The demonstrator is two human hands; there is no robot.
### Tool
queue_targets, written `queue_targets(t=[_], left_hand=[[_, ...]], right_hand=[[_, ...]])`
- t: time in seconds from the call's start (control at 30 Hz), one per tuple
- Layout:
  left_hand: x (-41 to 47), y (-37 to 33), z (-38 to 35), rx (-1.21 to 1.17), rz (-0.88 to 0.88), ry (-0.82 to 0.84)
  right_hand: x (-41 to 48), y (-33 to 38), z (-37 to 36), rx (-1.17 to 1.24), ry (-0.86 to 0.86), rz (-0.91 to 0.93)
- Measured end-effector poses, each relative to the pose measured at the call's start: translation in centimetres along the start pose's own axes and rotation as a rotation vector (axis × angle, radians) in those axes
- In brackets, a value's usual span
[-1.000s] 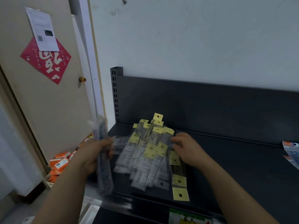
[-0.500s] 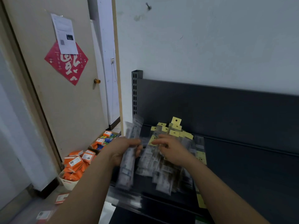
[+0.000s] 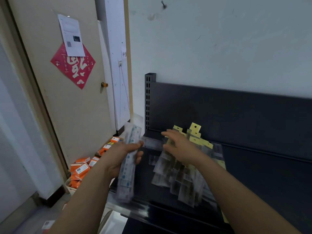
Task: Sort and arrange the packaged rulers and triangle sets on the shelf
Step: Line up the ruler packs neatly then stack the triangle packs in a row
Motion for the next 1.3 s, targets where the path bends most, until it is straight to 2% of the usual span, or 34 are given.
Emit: queue_targets(t=[0.17, 0.27, 0.5, 0.63, 0.7, 0.83, 1.03, 1.1, 1.17, 1.23, 1.3], left_hand=[[-0.2, 0.1, 0.5, -0.011, 0.033, 0.001], [-0.2, 0.0, 0.7, -0.026, 0.025, 0.015], [0.4, -0.4, 1.5, -0.209, -0.042, -0.064], [0.5, 0.4, 0.9, -0.214, 0.027, -0.116], [0.6, 0.6, 0.4, -0.192, 0.048, -0.121], [0.3, 0.6, -0.5, -0.131, 0.059, -0.174], [-0.4, 0.5, -0.2, -0.091, -0.051, -0.35], [-0.7, 0.5, -0.2, -0.092, -0.093, -0.346], [-0.9, 0.5, -0.6, -0.108, -0.127, -0.31], [-1.0, 0.5, -1.3, -0.101, -0.136, -0.232], [-1.1, 0.9, -2.0, -0.043, -0.095, -0.159]], right_hand=[[2.8, 3.0, -1.0, -0.2, 0.234, -0.029], [3.7, 3.2, -1.7, -0.24, 0.227, -0.03], [4.1, 2.3, -1.1, 0.167, 0.042, 0.003], [4.5, 2.4, 0.0, 0.366, 0.022, 0.029], [4.7, 2.4, 0.0, 0.325, 0.061, 0.035], [4.6, 2.0, -0.8, 0.078, 0.192, 0.007], [3.6, 1.2, -0.5, -0.092, 0.23, 0.012], [2.9, 1.0, 0.5, -0.049, 0.184, 0.026], [2.0, 0.1, 2.3, 0.073, 0.061, -0.012], [0.7, -1.8, 4.4, 0.11, -0.055, -0.097], [-0.8, -4.5, 5.7, 0.067, -0.083, -0.232]])
Point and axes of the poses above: each hand's wrist, its own x-axis towards the middle knuckle, its own z-axis out of the back of the hand, y = z × x, the point moved 1 cm from there along x, towards the middle knuckle, and after that the axes turned 13 degrees about -z, right-handed, at the moved point
